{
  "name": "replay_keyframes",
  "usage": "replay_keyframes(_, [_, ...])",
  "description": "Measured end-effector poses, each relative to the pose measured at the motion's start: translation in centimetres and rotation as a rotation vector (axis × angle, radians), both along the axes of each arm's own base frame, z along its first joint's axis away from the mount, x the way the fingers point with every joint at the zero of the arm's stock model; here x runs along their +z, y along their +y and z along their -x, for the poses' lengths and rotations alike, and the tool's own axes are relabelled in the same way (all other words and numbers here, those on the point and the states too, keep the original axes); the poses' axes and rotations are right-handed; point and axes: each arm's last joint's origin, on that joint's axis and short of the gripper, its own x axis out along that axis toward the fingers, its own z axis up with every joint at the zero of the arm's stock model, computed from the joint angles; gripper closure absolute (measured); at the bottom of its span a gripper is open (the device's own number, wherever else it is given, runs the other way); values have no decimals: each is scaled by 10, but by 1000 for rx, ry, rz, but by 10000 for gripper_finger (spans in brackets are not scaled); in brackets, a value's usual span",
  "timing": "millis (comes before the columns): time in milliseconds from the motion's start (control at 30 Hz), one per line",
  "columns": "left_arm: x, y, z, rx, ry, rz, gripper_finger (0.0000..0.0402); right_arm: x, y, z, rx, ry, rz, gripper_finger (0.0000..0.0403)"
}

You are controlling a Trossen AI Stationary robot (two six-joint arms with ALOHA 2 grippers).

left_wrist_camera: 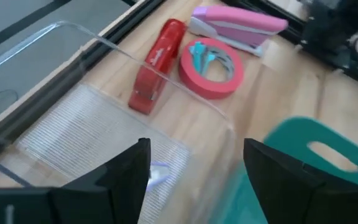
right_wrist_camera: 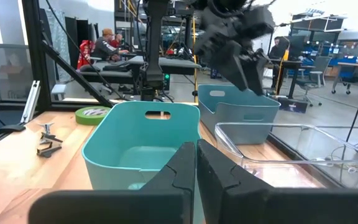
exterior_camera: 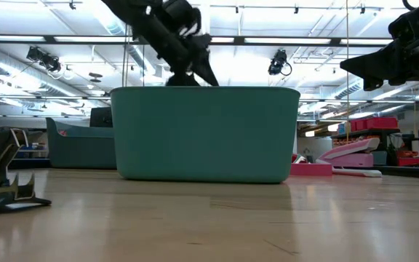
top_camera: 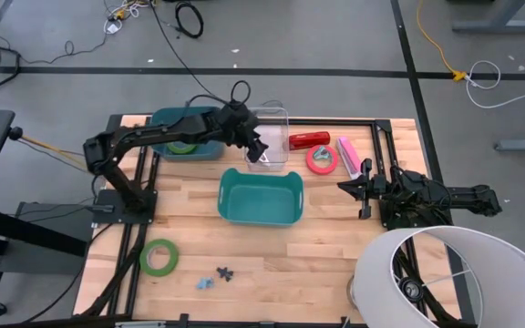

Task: Pick and place Stapler, Stapler remover, tape
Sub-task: Put the dark blue staple remover into the transparent bin

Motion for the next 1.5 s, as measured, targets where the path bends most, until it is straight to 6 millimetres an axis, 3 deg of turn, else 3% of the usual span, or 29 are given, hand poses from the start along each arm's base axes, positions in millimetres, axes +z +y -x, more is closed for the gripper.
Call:
replay_keyframes(200, [16, -43, 8, -105, 39, 16, 160, 0, 0, 0, 0, 0, 0, 385])
replay_keyframes(633, [31, -130, 16, -347, 87, -14, 165, 0, 0, 0, 0, 0, 0, 385])
replay_keyframes(1067, [27, -208, 31, -592, 157, -21, 165, 0, 0, 0, 0, 0, 0, 385])
replay_keyframes(1500, [24, -266, 54, -794, 202, -65, 165, 0, 0, 0, 0, 0, 0, 385])
